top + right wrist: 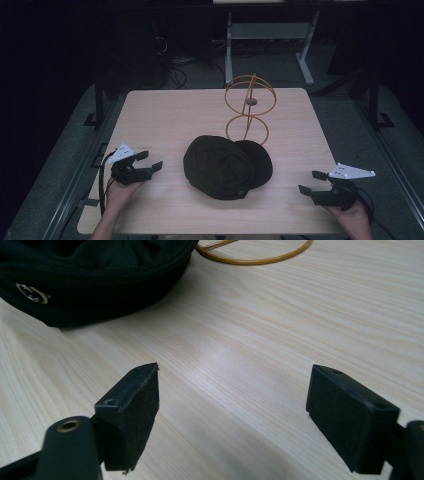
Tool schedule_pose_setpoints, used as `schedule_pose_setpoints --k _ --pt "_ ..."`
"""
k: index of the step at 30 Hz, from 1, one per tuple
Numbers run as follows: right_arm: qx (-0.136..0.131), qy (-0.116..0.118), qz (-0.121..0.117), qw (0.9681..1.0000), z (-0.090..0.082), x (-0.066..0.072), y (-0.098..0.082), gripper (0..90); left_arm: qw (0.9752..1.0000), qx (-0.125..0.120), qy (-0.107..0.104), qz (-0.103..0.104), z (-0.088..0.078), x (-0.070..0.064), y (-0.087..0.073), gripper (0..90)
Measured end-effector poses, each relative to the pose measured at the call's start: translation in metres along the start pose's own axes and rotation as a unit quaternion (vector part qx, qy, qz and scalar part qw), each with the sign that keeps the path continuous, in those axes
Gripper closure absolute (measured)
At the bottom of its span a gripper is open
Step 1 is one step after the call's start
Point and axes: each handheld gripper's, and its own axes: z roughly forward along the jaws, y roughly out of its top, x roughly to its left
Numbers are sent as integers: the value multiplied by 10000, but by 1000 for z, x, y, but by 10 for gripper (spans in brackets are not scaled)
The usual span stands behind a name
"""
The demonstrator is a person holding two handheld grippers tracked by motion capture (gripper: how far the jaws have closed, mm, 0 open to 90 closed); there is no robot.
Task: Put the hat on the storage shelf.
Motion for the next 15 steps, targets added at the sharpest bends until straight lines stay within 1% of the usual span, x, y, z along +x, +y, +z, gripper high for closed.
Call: schedule_pose_setpoints --k 2,4,6,7,9,10,11,13,14,15 --pt "18 1 11 10000 1 2 2 194 10000 26 -2 0 0 0 0 224" --pt "42 44 46 10000 2 4 4 185 10000 -6 -21 -29 0 -1 -1 222" --pt "50 121 -11 9999 1 12 10 180 10000 3 -34 -19 0 -2 -1 222" --pt "41 157 -55 9999 1 15 14 179 10000 12 -47 30 -1 -2 -1 222" --pt "56 196 -146 9997 2 20 21 172 10000 -5 -72 5 -1 -2 -1 222" --pt "56 196 -146 9997 2 20 21 172 10000 -5 -72 5 -1 -2 -1 222" --pt "44 270 -194 9994 4 26 29 166 10000 -23 -70 -7 -1 -2 -1 222" --pt "68 365 -266 9990 6 31 36 162 10000 -30 -68 -8 -2 -2 -1 222" --pt "68 365 -266 9990 6 31 36 162 10000 -30 -68 -8 -2 -2 -1 222" --pt "108 446 -327 9984 9 36 42 157 10000 0 -71 2 -2 -2 -2 222"
